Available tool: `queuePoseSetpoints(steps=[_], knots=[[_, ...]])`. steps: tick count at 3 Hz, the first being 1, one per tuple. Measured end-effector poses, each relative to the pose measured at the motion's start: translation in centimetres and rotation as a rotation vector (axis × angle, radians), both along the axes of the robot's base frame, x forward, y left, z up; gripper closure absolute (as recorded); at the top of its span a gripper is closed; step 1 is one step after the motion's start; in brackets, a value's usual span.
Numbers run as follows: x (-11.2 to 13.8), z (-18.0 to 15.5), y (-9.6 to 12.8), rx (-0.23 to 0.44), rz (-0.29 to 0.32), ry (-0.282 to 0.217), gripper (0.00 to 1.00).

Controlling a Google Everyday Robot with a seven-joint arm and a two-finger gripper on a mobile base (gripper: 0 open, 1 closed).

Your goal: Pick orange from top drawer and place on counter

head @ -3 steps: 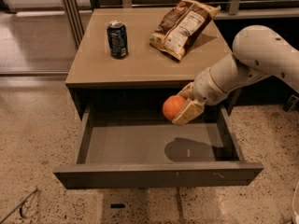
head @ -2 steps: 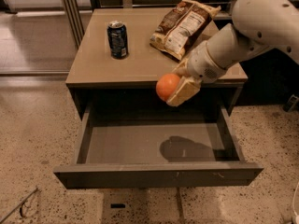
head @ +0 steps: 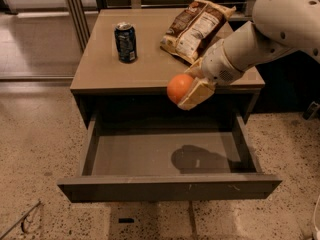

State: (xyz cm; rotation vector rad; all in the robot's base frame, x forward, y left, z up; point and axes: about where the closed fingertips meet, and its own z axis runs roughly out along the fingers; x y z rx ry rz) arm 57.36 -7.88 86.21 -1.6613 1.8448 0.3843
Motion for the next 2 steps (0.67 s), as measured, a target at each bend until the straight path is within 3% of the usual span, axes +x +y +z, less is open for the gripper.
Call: queuePoseSetpoints(steps=[1, 2], knots=[[2.3, 1.5, 0.1, 0.054, -0.059, -0.096, 1.00], [5.3, 2.8, -1.6, 0.087, -0.172, -0.216, 1.00]])
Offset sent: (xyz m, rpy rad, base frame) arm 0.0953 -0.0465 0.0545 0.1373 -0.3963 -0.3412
